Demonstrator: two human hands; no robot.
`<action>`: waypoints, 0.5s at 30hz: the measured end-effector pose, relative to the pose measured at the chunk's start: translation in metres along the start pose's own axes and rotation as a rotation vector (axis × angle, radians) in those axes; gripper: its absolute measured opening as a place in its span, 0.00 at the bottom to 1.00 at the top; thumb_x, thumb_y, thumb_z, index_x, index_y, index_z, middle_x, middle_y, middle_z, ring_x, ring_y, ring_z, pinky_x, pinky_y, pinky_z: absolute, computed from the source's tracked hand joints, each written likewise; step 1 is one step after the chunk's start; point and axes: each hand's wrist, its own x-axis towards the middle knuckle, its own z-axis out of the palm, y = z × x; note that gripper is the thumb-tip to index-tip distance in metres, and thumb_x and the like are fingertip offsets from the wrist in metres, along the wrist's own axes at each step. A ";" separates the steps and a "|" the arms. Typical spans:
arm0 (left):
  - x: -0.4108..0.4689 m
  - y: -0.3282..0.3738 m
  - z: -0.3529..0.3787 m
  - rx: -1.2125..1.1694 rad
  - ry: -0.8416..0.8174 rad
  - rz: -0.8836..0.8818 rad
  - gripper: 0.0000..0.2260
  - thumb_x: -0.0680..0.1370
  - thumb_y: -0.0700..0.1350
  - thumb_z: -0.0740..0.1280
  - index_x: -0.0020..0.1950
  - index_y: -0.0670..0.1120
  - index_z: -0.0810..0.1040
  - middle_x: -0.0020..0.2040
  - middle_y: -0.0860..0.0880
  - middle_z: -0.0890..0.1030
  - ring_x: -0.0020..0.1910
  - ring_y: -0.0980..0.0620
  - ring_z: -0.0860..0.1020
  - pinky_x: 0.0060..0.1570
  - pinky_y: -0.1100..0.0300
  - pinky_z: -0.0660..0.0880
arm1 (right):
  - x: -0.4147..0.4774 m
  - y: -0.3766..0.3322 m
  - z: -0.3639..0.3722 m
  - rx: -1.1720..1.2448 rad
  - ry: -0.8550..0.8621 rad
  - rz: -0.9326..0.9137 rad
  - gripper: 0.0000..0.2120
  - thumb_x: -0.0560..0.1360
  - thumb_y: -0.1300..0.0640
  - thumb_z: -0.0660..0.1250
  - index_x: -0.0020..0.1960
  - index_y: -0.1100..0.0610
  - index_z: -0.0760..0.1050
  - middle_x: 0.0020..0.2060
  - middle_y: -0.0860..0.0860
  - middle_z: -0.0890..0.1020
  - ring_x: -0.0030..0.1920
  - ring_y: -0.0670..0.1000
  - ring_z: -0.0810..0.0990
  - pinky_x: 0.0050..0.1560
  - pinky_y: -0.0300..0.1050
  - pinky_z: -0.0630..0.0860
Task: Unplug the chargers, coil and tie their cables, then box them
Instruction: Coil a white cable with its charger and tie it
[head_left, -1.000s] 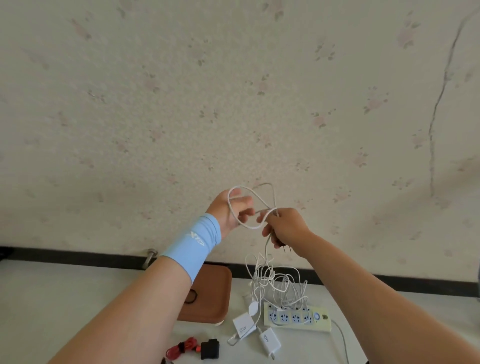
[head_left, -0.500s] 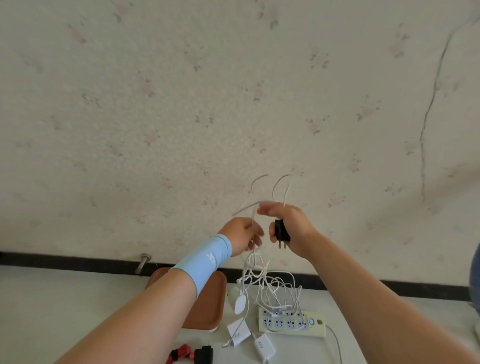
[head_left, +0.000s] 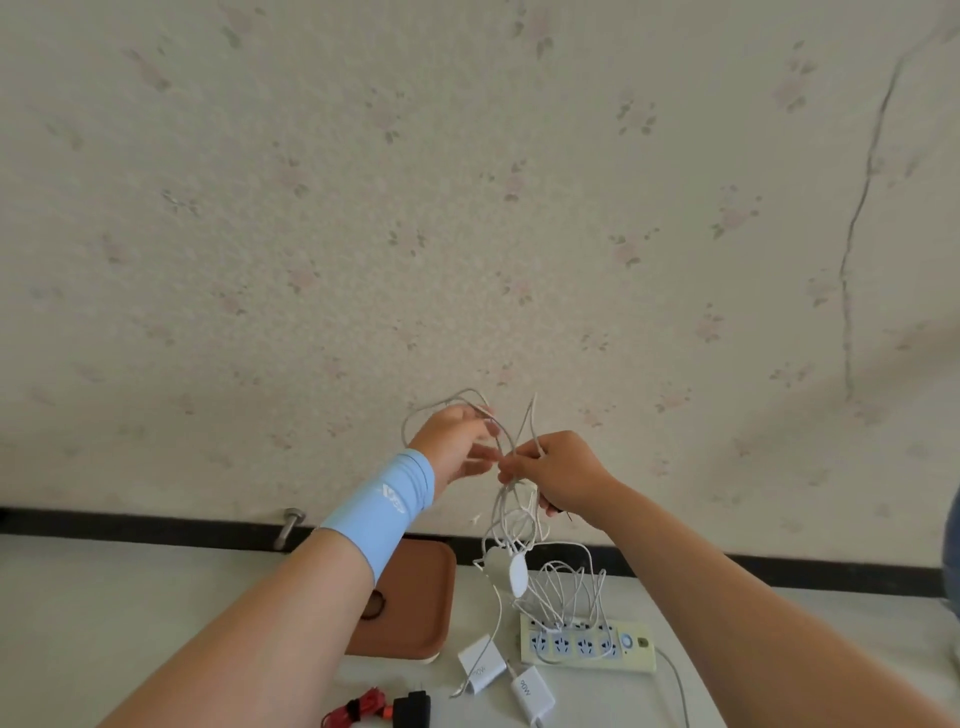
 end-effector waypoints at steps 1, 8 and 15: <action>-0.001 -0.006 -0.002 0.248 -0.002 -0.004 0.10 0.78 0.35 0.62 0.57 0.45 0.75 0.54 0.47 0.80 0.44 0.49 0.80 0.43 0.56 0.80 | 0.000 -0.001 0.000 0.029 0.015 -0.002 0.08 0.76 0.54 0.73 0.44 0.58 0.86 0.38 0.57 0.87 0.24 0.51 0.74 0.27 0.42 0.74; -0.006 -0.038 0.007 0.713 -0.146 0.053 0.08 0.78 0.44 0.68 0.56 0.49 0.74 0.40 0.51 0.82 0.41 0.52 0.81 0.46 0.61 0.75 | -0.007 -0.017 -0.002 0.207 0.087 0.027 0.12 0.75 0.50 0.75 0.49 0.60 0.82 0.22 0.54 0.77 0.21 0.50 0.73 0.24 0.39 0.72; 0.014 -0.046 -0.004 1.094 -0.147 -0.105 0.10 0.79 0.37 0.65 0.59 0.42 0.81 0.52 0.41 0.84 0.48 0.44 0.84 0.49 0.56 0.80 | -0.006 -0.022 -0.016 0.360 0.330 -0.022 0.14 0.80 0.50 0.69 0.46 0.62 0.82 0.30 0.56 0.82 0.22 0.50 0.74 0.25 0.40 0.70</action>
